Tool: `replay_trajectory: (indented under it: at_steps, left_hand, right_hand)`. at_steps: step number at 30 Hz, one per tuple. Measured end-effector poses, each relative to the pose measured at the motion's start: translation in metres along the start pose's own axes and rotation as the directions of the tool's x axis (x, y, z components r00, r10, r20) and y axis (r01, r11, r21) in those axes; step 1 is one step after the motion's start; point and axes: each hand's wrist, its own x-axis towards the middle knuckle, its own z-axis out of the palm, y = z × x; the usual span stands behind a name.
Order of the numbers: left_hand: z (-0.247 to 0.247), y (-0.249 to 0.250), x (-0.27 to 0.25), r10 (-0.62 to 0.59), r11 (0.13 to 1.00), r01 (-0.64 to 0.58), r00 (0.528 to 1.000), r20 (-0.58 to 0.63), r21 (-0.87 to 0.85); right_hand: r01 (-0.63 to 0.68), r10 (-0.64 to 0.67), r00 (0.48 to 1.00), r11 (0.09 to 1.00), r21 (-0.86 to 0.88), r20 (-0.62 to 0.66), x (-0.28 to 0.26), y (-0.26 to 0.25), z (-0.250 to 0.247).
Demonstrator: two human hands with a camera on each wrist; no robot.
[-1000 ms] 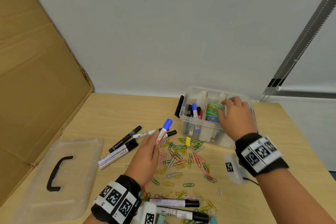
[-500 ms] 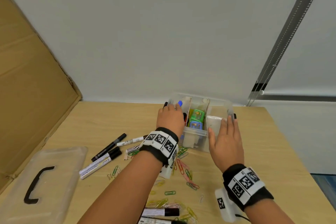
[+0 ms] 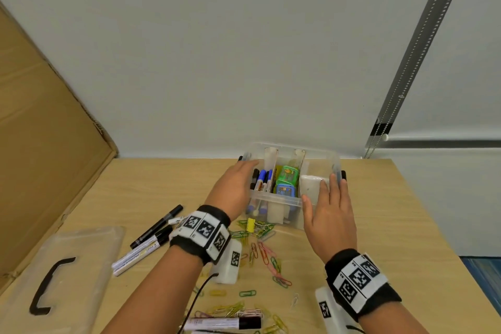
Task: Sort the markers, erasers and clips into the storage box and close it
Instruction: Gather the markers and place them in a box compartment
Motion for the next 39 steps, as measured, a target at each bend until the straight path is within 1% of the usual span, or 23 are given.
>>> replay_trajectory:
  at_steps: [2, 4, 6, 8, 10, 12, 13, 15, 17, 18, 20, 22, 23, 25, 27, 29, 33, 37, 39]
  left_hand:
    - [-0.009, -0.012, -0.021, 0.056, 0.998, -0.057, 0.995, -0.078, -0.009]
    - [-0.016, -0.03, -0.044, 0.056, 0.998, -0.057, 0.993, -0.107, -0.004]
    - [-0.02, -0.051, -0.07, 0.016, 1.0, -0.014, 0.995, -0.101, 0.019]
    - [-0.022, -0.077, -0.094, -0.036, 0.997, 0.04, 0.997, -0.067, 0.062]
    - [-0.022, -0.102, -0.114, -0.113, 0.988, 0.115, 0.993, -0.021, 0.099]
    - [-0.024, -0.124, -0.128, -0.19, 0.968, 0.186, 0.982, 0.01, 0.166]
    - [-0.026, -0.133, -0.134, -0.229, 0.948, 0.218, 0.973, 0.024, 0.233]
    - [-0.03, -0.147, -0.141, -0.318, 0.883, 0.284, 0.948, 0.031, 0.374]
    - [-0.035, -0.16, -0.144, -0.388, 0.833, 0.339, 0.922, 0.023, 0.438]
    - [-0.036, -0.166, -0.144, -0.413, 0.819, 0.357, 0.91, 0.028, 0.45]
    - [-0.039, -0.176, -0.144, -0.451, 0.807, 0.38, 0.891, 0.056, 0.452]
    - [-0.041, -0.183, -0.144, -0.469, 0.806, 0.387, 0.879, 0.085, 0.447]
    - [-0.042, -0.184, -0.143, -0.472, 0.806, 0.387, 0.877, 0.092, 0.448]
    - [-0.042, -0.187, -0.14, -0.48, 0.804, 0.39, 0.871, 0.105, 0.449]
    - [-0.041, -0.188, -0.139, -0.491, 0.8, 0.39, 0.863, 0.122, 0.455]
    - [-0.04, -0.189, -0.139, -0.485, 0.803, 0.374, 0.862, 0.145, 0.464]
    - [-0.038, -0.197, -0.139, -0.479, 0.825, 0.362, 0.855, 0.199, 0.433]
    - [-0.034, -0.201, -0.14, -0.448, 0.865, 0.328, 0.846, 0.29, 0.379]
    - [-0.035, -0.201, -0.144, -0.42, 0.889, 0.309, 0.846, 0.328, 0.339]
  right_hand:
    - [0.009, -0.009, 1.0, 1.0, -0.001, -0.02, 0.002, 0.002, 0.0]
    - [0.011, -0.011, 1.0, 1.0, -0.009, -0.019, 0.002, 0.003, 0.002]
    - [0.018, -0.018, 1.0, 1.0, -0.006, -0.012, 0.001, 0.005, 0.004]
    - [0.011, -0.011, 1.0, 1.0, 0.028, -0.017, -0.001, 0.003, 0.003]
    - [0.031, -0.027, 0.998, 0.997, 0.067, -0.06, -0.006, -0.004, -0.002]
    - [0.135, -0.123, 0.984, 0.987, 0.083, -0.13, -0.016, -0.019, -0.01]
    - [0.205, -0.19, 0.97, 0.975, 0.089, -0.152, -0.022, -0.029, -0.014]
    - [0.364, -0.346, 0.926, 0.925, 0.108, -0.154, -0.031, -0.052, -0.017]
    - [0.508, -0.499, 0.861, 0.847, 0.159, -0.094, -0.035, -0.076, -0.011]
    - [0.552, -0.554, 0.831, 0.812, 0.187, -0.048, -0.035, -0.089, -0.006]
    - [0.577, -0.605, 0.789, 0.788, 0.214, 0.103, -0.03, -0.115, 0.011]
    - [0.558, -0.59, 0.756, 0.807, 0.192, 0.284, -0.02, -0.137, 0.033]
    - [0.55, -0.572, 0.739, 0.817, 0.171, 0.355, -0.015, -0.146, 0.043]
    - [0.534, -0.523, 0.72, 0.838, 0.118, 0.456, -0.005, -0.162, 0.056]
    - [0.52, -0.465, 0.72, 0.853, 0.044, 0.516, 0.002, -0.173, 0.065]
    - [0.52, -0.425, 0.73, 0.854, -0.032, 0.535, 0.006, -0.181, 0.072]
    - [0.543, -0.405, 0.733, 0.832, -0.112, 0.547, 0.008, -0.189, 0.082]
    - [0.545, -0.393, 0.736, 0.827, -0.137, 0.551, 0.008, -0.189, 0.082]
    - [0.535, -0.392, 0.738, 0.836, -0.122, 0.55, 0.007, -0.189, 0.081]
